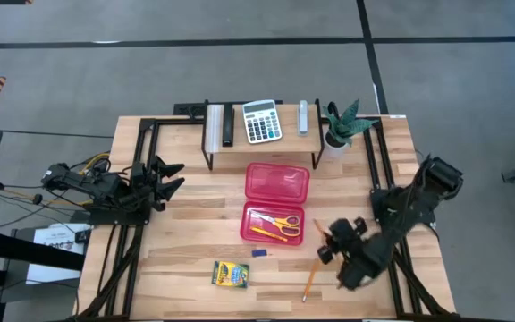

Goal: Pack school essentials
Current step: Put the top orange pencil into the red supply box

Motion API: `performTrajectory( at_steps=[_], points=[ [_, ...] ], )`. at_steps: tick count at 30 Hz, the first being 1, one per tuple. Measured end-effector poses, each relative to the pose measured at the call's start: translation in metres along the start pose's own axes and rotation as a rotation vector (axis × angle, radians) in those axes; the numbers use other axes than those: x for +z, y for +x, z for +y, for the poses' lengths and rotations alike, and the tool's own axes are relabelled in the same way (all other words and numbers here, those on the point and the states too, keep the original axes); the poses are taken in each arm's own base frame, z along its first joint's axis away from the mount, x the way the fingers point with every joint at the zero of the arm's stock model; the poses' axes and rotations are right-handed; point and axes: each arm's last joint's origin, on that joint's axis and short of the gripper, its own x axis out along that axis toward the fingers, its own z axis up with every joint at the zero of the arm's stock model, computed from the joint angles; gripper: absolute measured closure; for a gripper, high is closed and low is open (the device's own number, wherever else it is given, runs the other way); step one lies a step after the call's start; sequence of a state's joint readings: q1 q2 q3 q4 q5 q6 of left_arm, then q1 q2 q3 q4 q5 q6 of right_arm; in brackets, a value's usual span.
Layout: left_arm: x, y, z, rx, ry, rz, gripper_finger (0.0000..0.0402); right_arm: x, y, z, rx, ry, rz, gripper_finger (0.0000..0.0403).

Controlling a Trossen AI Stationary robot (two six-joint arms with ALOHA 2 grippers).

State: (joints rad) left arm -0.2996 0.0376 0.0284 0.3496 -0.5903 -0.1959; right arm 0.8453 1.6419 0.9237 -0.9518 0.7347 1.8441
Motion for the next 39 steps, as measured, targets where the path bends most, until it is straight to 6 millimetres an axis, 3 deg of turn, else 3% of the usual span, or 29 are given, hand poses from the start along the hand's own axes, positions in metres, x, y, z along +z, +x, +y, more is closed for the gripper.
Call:
performTrajectory(
  at_steps=[3,8,15,20,27,32,39],
  points=[
    [0.0,0.0,0.0,0.001,0.001,0.0,0.0139,-0.026,-0.004,-0.002,0.013,-0.006,-0.01,0.0226],
    [0.0,0.0,0.0,0.002,-0.005,0.0,0.0139,-0.066,0.007,-0.002,0.011,-0.015,-0.042,0.0162],
    [0.0,0.0,0.001,0.038,-0.019,-0.007,0.0139,-0.108,0.025,-0.01,-0.006,-0.018,-0.123,0.0151],
    [0.0,0.0,0.002,0.056,-0.018,-0.011,0.0139,-0.119,0.027,-0.012,-0.036,-0.018,-0.126,0.0206],
    [0.0,0.0,0.002,0.076,-0.007,-0.015,0.0139,-0.117,0.027,-0.013,-0.065,-0.067,-0.133,0.038],
    [0.0,0.0,0.002,0.072,-0.006,-0.013,0.0139,-0.113,0.023,-0.006,-0.094,-0.061,-0.12,0.0384],
    [0.0,0.0,0.002,0.068,0.002,-0.013,0.0139,-0.087,0.005,0.002,-0.204,-0.085,-0.081,0.0394]
  ],
)
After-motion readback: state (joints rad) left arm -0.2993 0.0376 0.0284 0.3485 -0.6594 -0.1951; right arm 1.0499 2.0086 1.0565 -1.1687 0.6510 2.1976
